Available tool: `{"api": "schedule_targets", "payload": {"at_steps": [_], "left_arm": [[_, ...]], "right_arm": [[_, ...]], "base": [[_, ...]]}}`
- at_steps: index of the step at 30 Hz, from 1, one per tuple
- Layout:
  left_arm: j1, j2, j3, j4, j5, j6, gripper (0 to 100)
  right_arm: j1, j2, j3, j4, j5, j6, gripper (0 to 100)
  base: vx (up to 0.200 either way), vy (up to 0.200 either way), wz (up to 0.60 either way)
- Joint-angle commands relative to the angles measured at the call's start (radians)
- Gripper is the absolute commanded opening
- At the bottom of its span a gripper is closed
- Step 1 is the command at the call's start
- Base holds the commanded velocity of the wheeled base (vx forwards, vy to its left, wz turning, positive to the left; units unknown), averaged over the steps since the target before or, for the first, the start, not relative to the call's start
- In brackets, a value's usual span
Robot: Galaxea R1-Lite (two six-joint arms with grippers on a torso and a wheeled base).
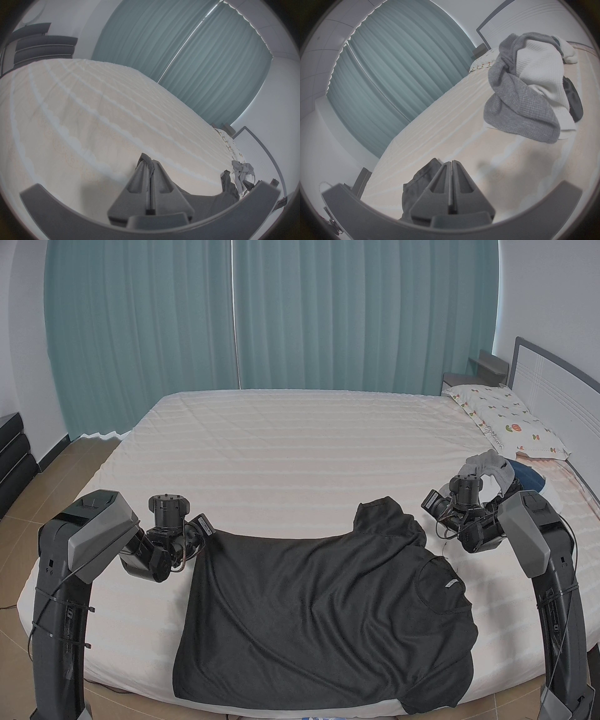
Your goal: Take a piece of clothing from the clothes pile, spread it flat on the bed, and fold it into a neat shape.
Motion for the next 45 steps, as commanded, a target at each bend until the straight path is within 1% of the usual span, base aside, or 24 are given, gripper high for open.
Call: {"api": "schedule_targets", "payload": {"at_steps": [1,2,3,4,9,16,21,25,26,30,31,34,38,41,45], "left_arm": [[0.0,-0.014,-0.009,0.002,0.008,0.007,0],[0.0,-0.014,-0.009,0.002,0.008,0.007,0],[0.0,-0.011,-0.009,0.002,0.014,0.007,0],[0.0,-0.008,-0.007,0.002,0.017,0.007,0],[0.001,-0.008,-0.004,0.005,0.026,0.007,0],[0.001,-0.013,-0.003,0.024,0.026,0.007,0],[0.003,-0.013,-0.003,0.03,0.026,0.008,0],[0.006,-0.013,0.0,0.036,0.026,0.008,0],[0.006,-0.013,0.0,0.037,0.026,0.008,0],[0.006,-0.014,0.003,0.057,0.026,0.01,0],[0.006,-0.014,0.0,0.071,0.026,0.01,0],[0.008,-0.013,-0.006,0.073,0.026,0.01,0],[0.009,-0.014,-0.009,0.074,0.026,0.01,0],[0.012,-0.005,-0.063,0.076,0.034,0.01,0],[0.012,0.0,-0.126,0.117,0.067,0.01,0]], "right_arm": [[-0.007,-0.013,0.024,0.01,0.013,0.0,0],[-0.007,-0.013,0.024,0.01,0.013,0.0,0],[-0.004,-0.015,0.052,0.009,0.03,-0.003,0],[-0.001,-0.016,0.069,0.006,0.05,-0.003,100],[0.004,-0.024,0.092,0.058,0.09,0.002,100],[0.007,-0.021,0.121,0.07,0.103,0.005,100],[0.03,-0.021,0.126,0.073,0.106,0.002,100],[0.048,0.013,0.084,0.095,0.094,-0.009,100],[0.048,0.024,0.067,0.095,0.088,-0.009,0],[0.044,0.033,0.028,0.121,0.076,-0.009,0],[0.036,0.028,0.011,0.144,0.074,-0.006,0],[0.013,0.028,-0.032,0.147,0.06,0.002,0],[-0.004,0.025,-0.045,0.127,0.037,0.002,0],[-0.012,0.025,-0.074,0.093,0.021,0.002,0],[-0.009,0.025,-0.089,0.041,0.007,-0.001,0]], "base": [[0.0,0.0,0.0],[0.0,0.0,0.0],[0.0,0.0,0.0],[0.0,0.0,0.0],[0.0,0.0,0.0],[0.0,0.0,0.0],[0.0,0.0,0.0],[0.0,0.0,0.0],[0.0,0.0,0.0],[0.0,0.0,0.0],[0.0,0.0,0.0],[0.0,0.0,0.0],[0.0,0.0,0.0],[0.0,0.0,0.0],[0.0,0.0,0.0]]}}
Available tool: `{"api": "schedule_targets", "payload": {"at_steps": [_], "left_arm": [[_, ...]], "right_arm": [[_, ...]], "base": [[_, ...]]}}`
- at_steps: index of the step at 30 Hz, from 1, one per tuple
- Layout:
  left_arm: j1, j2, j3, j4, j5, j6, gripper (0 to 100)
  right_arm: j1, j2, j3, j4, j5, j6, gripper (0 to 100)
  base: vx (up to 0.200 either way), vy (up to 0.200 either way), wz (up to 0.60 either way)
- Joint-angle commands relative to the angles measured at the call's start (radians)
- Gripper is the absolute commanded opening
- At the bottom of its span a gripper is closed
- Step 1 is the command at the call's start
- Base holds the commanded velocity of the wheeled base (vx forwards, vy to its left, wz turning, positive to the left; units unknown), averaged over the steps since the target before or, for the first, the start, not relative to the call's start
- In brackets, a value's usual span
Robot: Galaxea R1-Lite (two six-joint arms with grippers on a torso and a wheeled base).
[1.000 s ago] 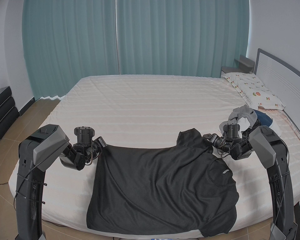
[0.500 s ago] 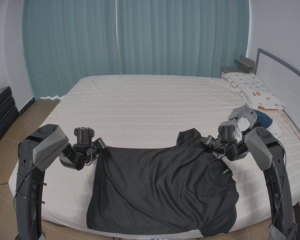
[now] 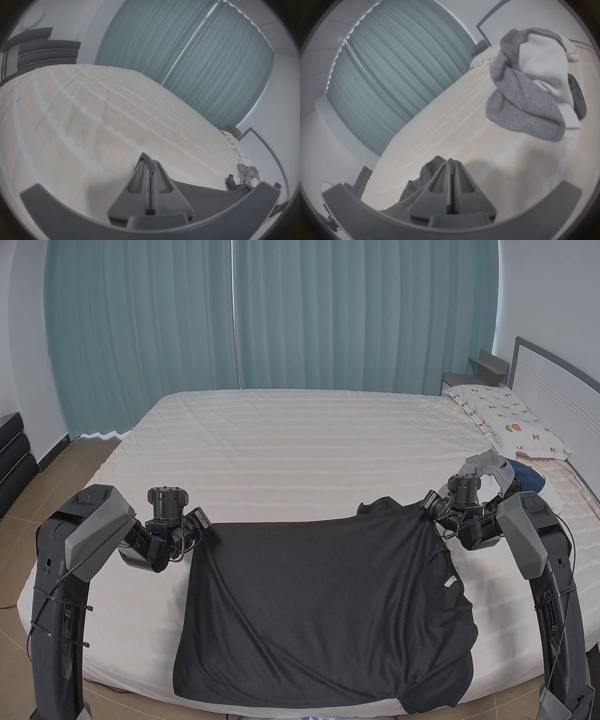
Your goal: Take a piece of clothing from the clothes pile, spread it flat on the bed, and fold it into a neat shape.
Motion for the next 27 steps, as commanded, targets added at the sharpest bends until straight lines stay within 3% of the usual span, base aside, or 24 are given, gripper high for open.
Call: {"api": "schedule_targets", "payload": {"at_steps": [1,10,27], "left_arm": [[0.002,0.008,-0.07,0.035,0.017,-0.001,0],[0.005,0.056,-0.133,0.064,0.031,-0.002,0],[0.002,0.136,-0.184,0.072,0.055,-0.001,0]], "right_arm": [[-0.001,0.002,-0.031,-0.038,-0.013,-0.004,0],[0.011,0.028,-0.136,-0.038,-0.031,-0.033,0],[0.026,0.134,-0.154,-0.025,-0.06,-0.078,0]], "base": [[0.0,0.0,0.0],[0.0,0.0,0.0],[0.0,0.0,0.0]]}}
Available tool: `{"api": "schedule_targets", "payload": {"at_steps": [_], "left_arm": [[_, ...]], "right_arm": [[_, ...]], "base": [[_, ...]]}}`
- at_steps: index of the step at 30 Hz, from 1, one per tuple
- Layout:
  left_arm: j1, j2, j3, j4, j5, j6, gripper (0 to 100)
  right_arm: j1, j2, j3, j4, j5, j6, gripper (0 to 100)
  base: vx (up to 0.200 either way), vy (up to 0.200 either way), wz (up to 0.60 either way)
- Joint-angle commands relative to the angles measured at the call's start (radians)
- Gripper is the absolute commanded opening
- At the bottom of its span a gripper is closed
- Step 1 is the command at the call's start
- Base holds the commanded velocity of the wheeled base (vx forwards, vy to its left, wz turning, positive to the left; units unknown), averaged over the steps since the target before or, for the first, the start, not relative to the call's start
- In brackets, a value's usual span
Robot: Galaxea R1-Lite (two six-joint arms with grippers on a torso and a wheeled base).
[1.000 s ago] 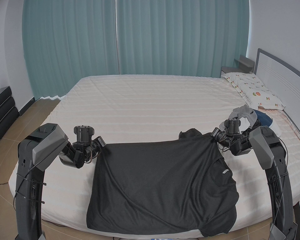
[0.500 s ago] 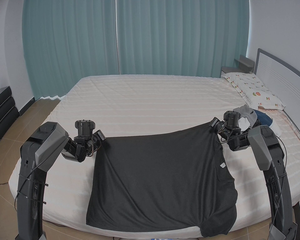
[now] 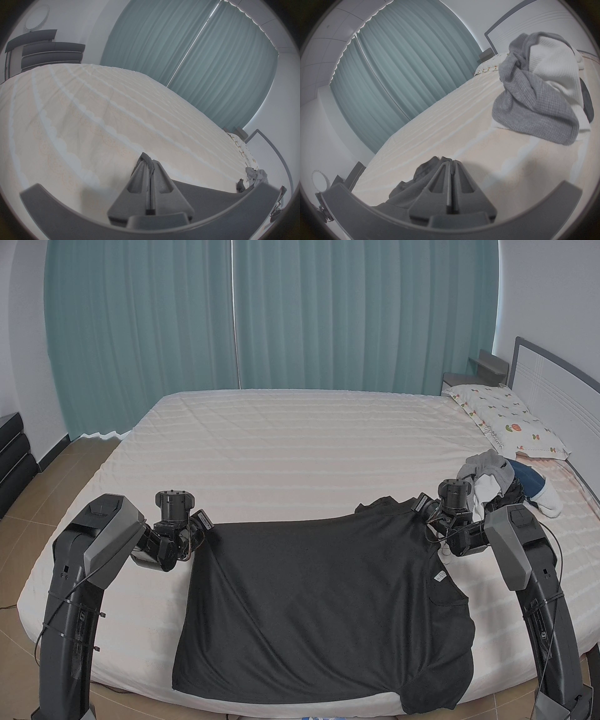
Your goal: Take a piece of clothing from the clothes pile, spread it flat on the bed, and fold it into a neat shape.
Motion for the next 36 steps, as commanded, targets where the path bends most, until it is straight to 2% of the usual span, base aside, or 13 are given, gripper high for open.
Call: {"api": "schedule_targets", "payload": {"at_steps": [1,2,3,11,18,19,20,21,26,27,28,31,36], "left_arm": [[-0.004,0.015,-0.003,0.005,0.0,0.0,0],[-0.007,0.015,-0.005,0.029,-0.002,-0.002,0],[-0.007,0.015,-0.014,0.042,0.0,-0.003,100],[0.002,-0.014,0.009,0.049,0.001,-0.012,100],[0.067,-0.214,0.216,0.04,-0.052,-0.022,100],[0.085,-0.28,0.281,0.04,-0.081,-0.029,100],[0.085,-0.28,0.281,0.04,-0.081,-0.029,100],[0.102,-0.373,0.386,0.034,-0.133,-0.061,100],[0.111,-0.573,0.676,-0.021,-0.285,-0.115,100],[0.11,-0.584,0.702,-0.027,-0.29,-0.117,100],[0.1,-0.619,0.788,-0.05,-0.299,-0.12,100],[0.047,-0.66,0.937,-0.103,-0.298,-0.154,100],[-0.042,-0.68,1.118,-0.205,-0.296,-0.253,100]], "right_arm": [[0.004,0.023,0.0,0.003,0.0,0.001,0],[0.005,0.027,0.0,0.001,-0.002,0.001,100],[0.008,0.027,0.0,0.0,-0.002,0.002,100],[-0.004,-0.054,0.053,-0.011,-0.015,0.01,100],[-0.061,-0.313,0.444,-0.119,0.002,0.02,100],[-0.073,-0.401,0.578,-0.149,0.02,0.02,100],[-0.073,-0.401,0.578,-0.149,0.02,0.02,100],[-0.087,-0.507,0.751,-0.174,0.071,0.022,100],[-0.075,-0.76,1.125,-0.174,0.186,0.036,100],[-0.073,-0.775,1.151,-0.175,0.192,0.036,100],[-0.067,-0.813,1.224,-0.172,0.21,0.037,100],[-0.071,-0.832,1.334,-0.178,0.206,0.043,100],[-0.076,-0.849,1.484,-0.181,0.21,0.14,100]], "base": [[0.0,0.0,0.0],[0.0,0.0,0.0],[0.0,0.0,0.0],[0.0,0.0,0.0],[0.0,0.0,0.0],[0.0,0.0,0.0],[0.0,0.0,0.0],[0.0,0.0,0.0],[0.0,0.0,0.0],[0.0,0.0,0.0],[0.0,0.0,0.0],[0.0,0.0,0.0],[0.0,0.0,0.0]]}}
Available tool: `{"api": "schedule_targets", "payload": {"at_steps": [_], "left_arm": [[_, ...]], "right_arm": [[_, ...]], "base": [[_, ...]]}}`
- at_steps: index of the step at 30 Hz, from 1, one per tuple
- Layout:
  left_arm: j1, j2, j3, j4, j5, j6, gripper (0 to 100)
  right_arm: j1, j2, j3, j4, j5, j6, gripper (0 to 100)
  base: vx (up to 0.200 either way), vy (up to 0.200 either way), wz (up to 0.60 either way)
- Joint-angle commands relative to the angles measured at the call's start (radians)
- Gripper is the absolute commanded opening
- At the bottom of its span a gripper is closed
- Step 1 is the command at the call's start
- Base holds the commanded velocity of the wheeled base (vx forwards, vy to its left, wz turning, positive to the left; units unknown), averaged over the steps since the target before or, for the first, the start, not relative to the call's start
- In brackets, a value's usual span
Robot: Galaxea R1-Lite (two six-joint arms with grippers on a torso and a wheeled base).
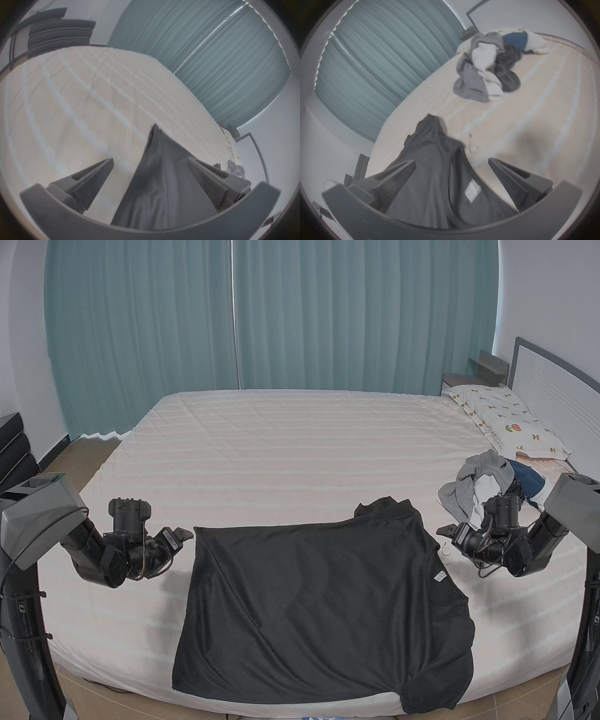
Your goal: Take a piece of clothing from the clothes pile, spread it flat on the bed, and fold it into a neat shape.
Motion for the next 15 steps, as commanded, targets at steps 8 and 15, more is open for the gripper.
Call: {"api": "schedule_targets", "payload": {"at_steps": [8,15], "left_arm": [[-0.142,-0.248,0.579,-0.206,-0.094,-0.226,100],[-0.132,-0.123,0.612,-0.357,-0.118,-0.228,100]], "right_arm": [[-0.083,-0.13,0.505,-0.243,0.099,0.05,100],[-0.107,0.017,0.344,-0.2,0.125,-0.061,100]], "base": [[0.0,0.0,0.0],[0.0,0.0,0.0]]}}
